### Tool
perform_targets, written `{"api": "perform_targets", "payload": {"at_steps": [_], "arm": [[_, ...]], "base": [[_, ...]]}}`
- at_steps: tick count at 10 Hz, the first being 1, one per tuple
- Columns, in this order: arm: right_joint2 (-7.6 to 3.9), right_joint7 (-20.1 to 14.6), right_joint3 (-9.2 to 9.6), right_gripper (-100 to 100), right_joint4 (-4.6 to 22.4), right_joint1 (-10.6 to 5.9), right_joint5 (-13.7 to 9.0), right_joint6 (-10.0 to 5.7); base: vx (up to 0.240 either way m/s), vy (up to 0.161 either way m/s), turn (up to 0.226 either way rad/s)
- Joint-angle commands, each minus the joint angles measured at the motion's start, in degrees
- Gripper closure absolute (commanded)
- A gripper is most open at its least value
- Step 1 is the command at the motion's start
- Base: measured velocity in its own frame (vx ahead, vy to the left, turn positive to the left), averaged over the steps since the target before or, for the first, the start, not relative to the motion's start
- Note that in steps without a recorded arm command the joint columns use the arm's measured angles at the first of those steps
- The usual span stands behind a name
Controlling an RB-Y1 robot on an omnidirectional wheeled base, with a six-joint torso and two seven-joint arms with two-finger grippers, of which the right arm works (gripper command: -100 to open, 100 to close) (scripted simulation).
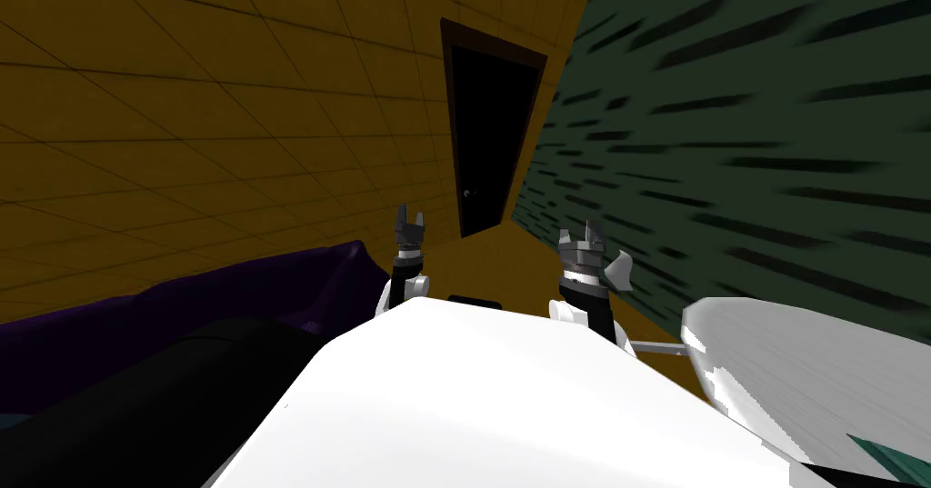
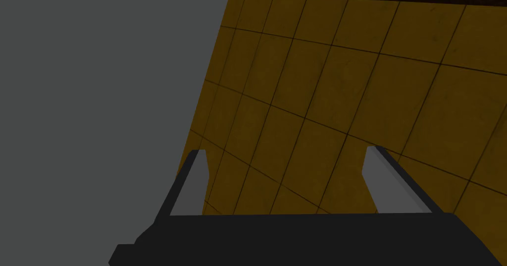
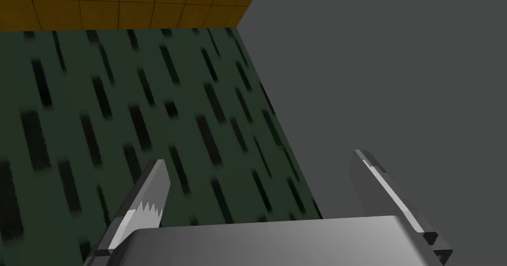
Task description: Pull the door open
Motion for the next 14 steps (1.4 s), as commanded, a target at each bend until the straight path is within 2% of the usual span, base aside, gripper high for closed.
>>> {"api": "perform_targets", "payload": {"at_steps": [1, 14], "arm": [[-0.54, 0.04, -0.13, -100, 2.20, -0.98, -0.33, -0.33], [-3.59, 0.29, -1.01, -100, 17.66, -7.86, -2.65, -2.66]], "base": [[0.071, 0.004, 0.131], [0.095, -0.008, 0.112]]}}
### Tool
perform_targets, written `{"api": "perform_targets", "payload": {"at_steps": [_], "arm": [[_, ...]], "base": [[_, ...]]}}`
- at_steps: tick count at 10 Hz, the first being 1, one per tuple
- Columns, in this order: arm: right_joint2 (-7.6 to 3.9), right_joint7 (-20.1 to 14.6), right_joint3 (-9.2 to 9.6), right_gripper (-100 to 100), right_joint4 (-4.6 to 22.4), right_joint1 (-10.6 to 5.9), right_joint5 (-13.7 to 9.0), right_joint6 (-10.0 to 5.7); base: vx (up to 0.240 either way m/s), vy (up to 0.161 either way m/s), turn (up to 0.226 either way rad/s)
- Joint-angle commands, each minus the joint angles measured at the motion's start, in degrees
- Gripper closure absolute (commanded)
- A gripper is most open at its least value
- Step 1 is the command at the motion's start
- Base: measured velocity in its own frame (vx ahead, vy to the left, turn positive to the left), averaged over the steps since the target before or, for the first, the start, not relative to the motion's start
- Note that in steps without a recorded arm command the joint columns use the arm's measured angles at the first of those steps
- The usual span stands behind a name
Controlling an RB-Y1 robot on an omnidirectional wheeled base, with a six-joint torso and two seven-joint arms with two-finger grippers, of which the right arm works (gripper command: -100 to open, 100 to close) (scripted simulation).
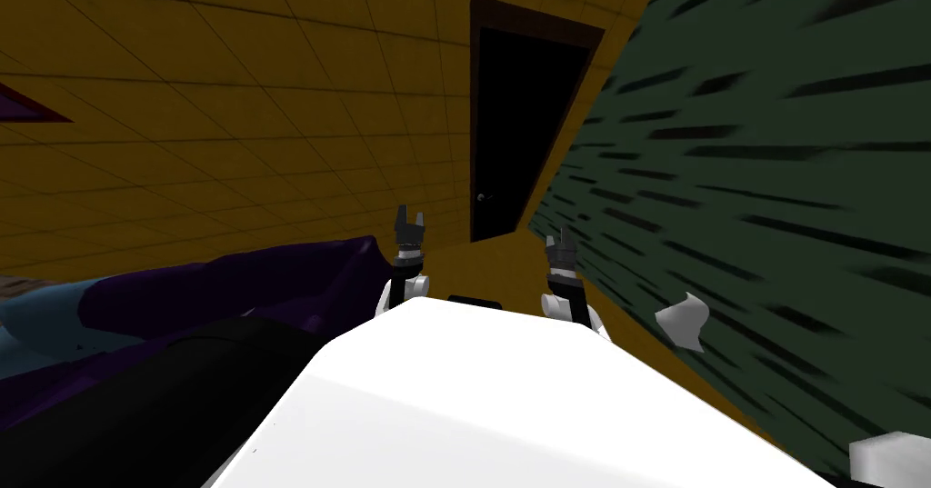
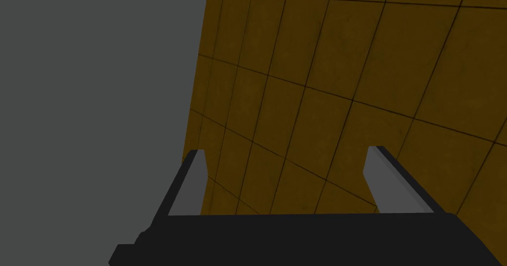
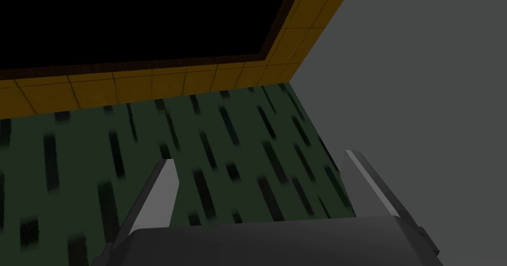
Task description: Pull the door open
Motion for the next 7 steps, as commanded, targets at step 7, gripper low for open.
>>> {"api": "perform_targets", "payload": {"at_steps": [7], "arm": [[-1.90, 0.13, -0.65, -100, 10.74, -4.68, -1.64, -1.75]], "base": [[0.090, -0.024, 0.129]]}}
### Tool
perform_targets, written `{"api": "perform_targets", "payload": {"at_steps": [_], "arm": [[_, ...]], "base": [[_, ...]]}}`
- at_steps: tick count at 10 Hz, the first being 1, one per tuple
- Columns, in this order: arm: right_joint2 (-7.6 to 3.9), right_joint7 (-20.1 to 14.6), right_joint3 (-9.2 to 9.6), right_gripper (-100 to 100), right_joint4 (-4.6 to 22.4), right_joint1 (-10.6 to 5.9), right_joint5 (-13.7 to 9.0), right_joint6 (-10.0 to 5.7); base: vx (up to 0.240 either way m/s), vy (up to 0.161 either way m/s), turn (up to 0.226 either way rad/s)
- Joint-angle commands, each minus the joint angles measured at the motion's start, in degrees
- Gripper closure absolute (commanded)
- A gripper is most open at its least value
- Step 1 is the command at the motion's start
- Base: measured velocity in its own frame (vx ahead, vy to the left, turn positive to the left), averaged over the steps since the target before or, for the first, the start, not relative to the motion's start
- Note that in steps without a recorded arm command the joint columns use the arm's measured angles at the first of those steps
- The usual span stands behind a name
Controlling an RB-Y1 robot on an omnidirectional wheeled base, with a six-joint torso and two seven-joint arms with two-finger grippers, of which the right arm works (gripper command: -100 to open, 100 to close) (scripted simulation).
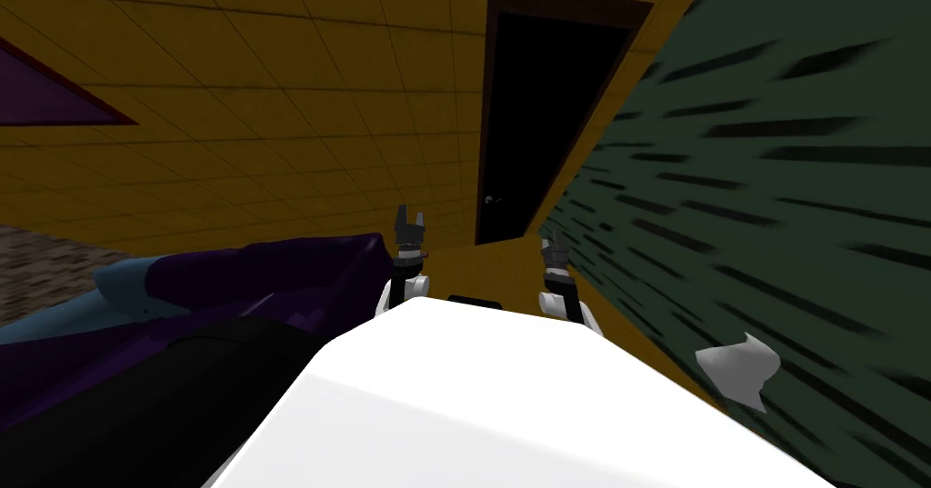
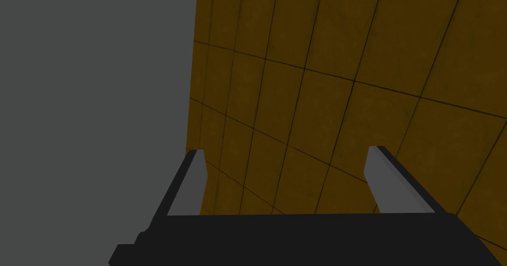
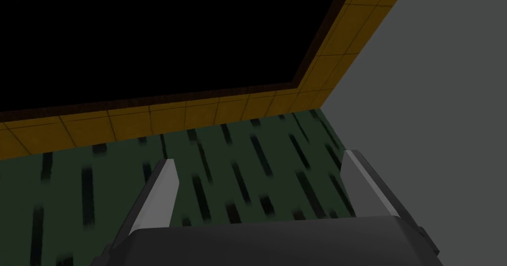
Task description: Pull the door open
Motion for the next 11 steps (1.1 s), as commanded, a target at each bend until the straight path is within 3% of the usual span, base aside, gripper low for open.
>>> {"api": "perform_targets", "payload": {"at_steps": [1, 11], "arm": [[-0.38, 0.08, -0.14, -100, 2.58, -1.24, -0.35, -0.44], [-2.90, 0.34, -1.05, -100, 18.42, -8.29, -2.73, -2.83]], "base": [[0.110, -0.022, 0.142], [0.091, -0.034, 0.144]]}}
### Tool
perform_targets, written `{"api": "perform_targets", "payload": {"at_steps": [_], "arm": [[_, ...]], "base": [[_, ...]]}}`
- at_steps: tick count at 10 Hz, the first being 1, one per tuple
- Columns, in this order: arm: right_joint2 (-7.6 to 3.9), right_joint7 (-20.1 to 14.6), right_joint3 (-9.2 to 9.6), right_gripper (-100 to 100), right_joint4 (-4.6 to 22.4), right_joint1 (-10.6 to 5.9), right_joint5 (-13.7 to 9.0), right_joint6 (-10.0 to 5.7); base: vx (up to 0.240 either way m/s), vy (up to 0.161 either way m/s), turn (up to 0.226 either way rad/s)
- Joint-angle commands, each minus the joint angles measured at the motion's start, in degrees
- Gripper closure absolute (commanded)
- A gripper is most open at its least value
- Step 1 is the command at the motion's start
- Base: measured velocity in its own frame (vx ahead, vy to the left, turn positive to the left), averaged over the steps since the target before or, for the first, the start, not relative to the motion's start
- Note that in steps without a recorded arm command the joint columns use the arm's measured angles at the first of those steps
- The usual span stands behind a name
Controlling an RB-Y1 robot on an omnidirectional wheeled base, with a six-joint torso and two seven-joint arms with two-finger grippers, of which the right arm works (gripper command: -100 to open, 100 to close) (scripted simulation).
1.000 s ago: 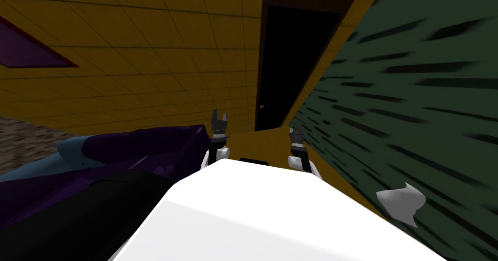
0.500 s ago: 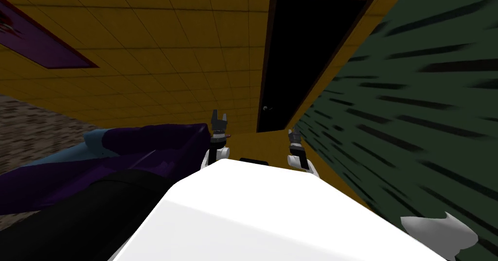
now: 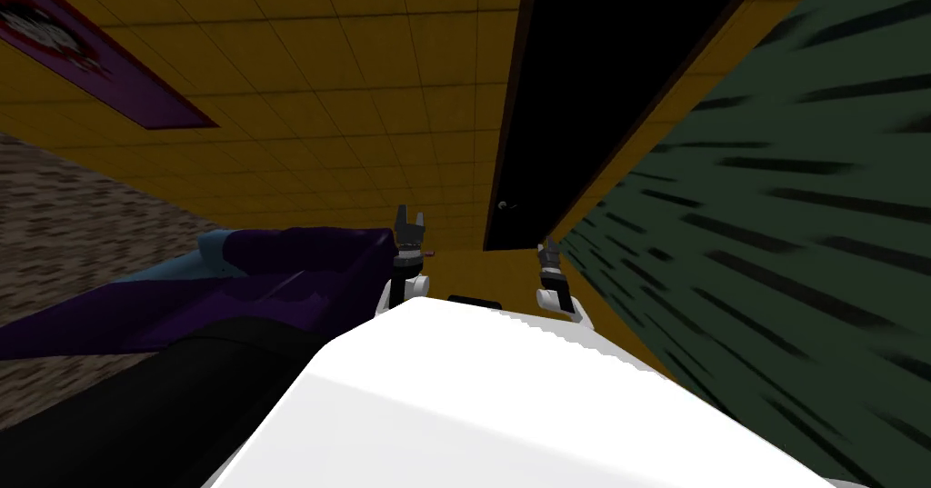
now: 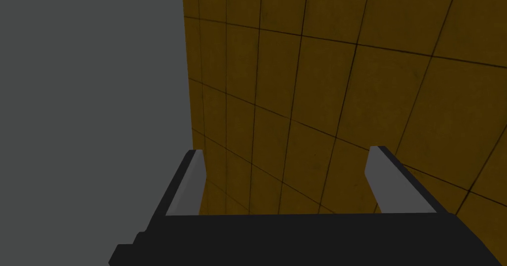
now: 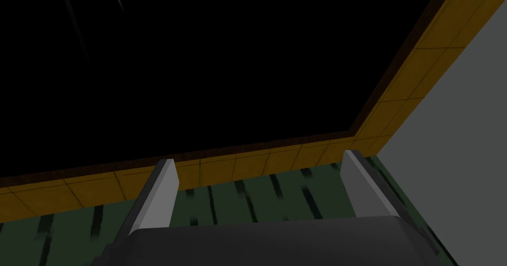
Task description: Pull the door open
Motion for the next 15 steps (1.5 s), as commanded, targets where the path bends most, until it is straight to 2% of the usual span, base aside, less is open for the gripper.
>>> {"api": "perform_targets", "payload": {"at_steps": [1, 15], "arm": [[-0.37, 0.10, -0.15, -100, 2.86, -1.28, -0.38, -0.71], [-3.62, 0.45, -1.38, -100, 24.54, -10.89, -3.62, -3.97]], "base": [[0.086, -0.031, 0.142], [0.086, -0.052, 0.141]]}}
